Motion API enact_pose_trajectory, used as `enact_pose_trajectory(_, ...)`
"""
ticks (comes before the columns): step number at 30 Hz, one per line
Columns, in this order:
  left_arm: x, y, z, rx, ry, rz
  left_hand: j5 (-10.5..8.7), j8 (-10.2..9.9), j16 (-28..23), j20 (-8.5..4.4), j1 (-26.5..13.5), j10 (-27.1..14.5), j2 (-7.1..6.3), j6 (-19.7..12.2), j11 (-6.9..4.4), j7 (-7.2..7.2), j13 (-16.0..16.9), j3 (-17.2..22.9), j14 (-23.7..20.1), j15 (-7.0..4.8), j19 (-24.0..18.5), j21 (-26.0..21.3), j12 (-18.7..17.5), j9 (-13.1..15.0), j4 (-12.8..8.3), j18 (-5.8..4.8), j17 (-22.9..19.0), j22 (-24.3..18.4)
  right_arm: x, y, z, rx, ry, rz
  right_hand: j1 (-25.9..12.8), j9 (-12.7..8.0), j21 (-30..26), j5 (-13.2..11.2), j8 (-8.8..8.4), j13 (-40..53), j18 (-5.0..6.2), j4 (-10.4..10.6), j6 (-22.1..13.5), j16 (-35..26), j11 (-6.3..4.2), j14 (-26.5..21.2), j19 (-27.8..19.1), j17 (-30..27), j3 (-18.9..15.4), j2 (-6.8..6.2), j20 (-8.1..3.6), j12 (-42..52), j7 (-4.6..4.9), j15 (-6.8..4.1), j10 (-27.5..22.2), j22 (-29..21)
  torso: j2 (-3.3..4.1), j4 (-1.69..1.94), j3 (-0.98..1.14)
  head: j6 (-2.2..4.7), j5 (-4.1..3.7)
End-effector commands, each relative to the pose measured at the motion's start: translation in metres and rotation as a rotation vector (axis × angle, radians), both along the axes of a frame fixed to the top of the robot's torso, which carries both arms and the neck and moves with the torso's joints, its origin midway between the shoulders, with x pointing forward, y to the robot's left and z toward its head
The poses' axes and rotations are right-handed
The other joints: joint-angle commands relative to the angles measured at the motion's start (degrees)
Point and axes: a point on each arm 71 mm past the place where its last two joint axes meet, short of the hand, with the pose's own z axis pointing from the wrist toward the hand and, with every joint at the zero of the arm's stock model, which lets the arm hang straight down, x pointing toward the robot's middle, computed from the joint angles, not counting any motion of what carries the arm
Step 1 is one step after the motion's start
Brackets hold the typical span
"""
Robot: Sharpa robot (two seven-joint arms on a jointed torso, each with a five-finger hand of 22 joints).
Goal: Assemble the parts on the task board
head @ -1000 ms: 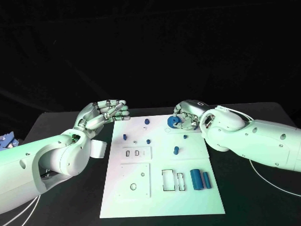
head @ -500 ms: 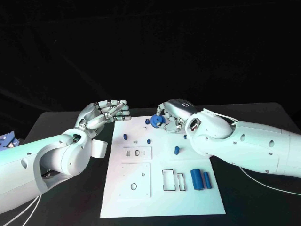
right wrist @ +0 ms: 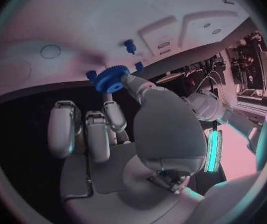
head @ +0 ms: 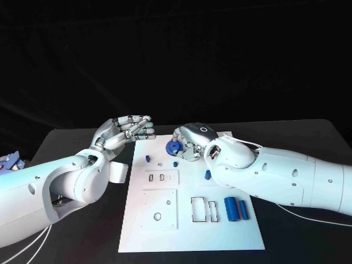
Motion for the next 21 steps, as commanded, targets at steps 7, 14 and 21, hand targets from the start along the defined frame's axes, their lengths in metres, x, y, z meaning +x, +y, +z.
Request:
enact_pose_trajectory(7, -0.001, -0.004, 0.002, -0.014, -0.011, -0.023, 0.13, -0.4, -0.2, -0.01, 0.3, 0.3, 0.01, 0.1, -0.06, 2.1, 0.0, 0.2, -0.3, 0.11, 0.2, -0.2, -0.3, 0.0, 0.0, 0.25, 0.0, -0.1, 0.004, 0.009, -0.014, -0.011, 0.009, 0.005, 0.1, 1.5, 0.0, 0.2, 1.65, 0.0, -0.99, 0.0, 1.3, 0.2, 0.15, 4.9, 0.1, 10.0, 0.5, 0.48, -0.31, 0.1, -1.41, -0.54, 0.2, -0.2, -0.04, -0.08, 0.08, -0.38, 0.45)
enact_pose_trajectory(14, 0.0, -0.005, 0.002, -0.015, -0.011, -0.024, 0.13, -0.4, -0.2, -0.01, 0.3, 0.3, 0.01, 0.1, -0.06, 2.1, 0.0, 0.2, -0.3, 0.11, 0.2, -0.2, -0.3, 0.0, 0.0, 0.25, 0.0, -0.1, 0.007, 0.013, -0.017, -0.012, 0.009, 0.001, 0.0, 1.4, 0.0, 0.2, 1.48, 0.0, -0.97, 0.0, 1.0, 0.2, 0.22, 4.9, 0.1, 10.1, 0.6, 0.37, -0.29, 0.1, -1.3, -0.49, 0.2, -0.3, -0.09, -0.18, 0.1, -0.51, 0.68)
enact_pose_trajectory(21, 0.0, -0.005, 0.002, -0.015, -0.01, -0.026, 0.13, -0.4, -0.2, -0.01, 0.3, 0.3, 0.01, 0.1, -0.06, 2.1, 0.0, 0.2, -0.3, 0.11, 0.2, -0.2, -0.3, 0.0, 0.0, 0.25, 0.0, -0.1, 0.01, 0.015, -0.018, -0.01, 0.0, -0.012, 0.0, 1.4, 0.0, 0.2, 1.38, -0.1, -0.97, 0.0, 0.9, 0.2, 0.27, 4.9, 0.1, 10.0, 0.7, 0.37, -0.28, 0.0, -1.25, -0.46, 0.1, -0.3, -0.06, -0.21, 0.08, -0.5, 0.73)
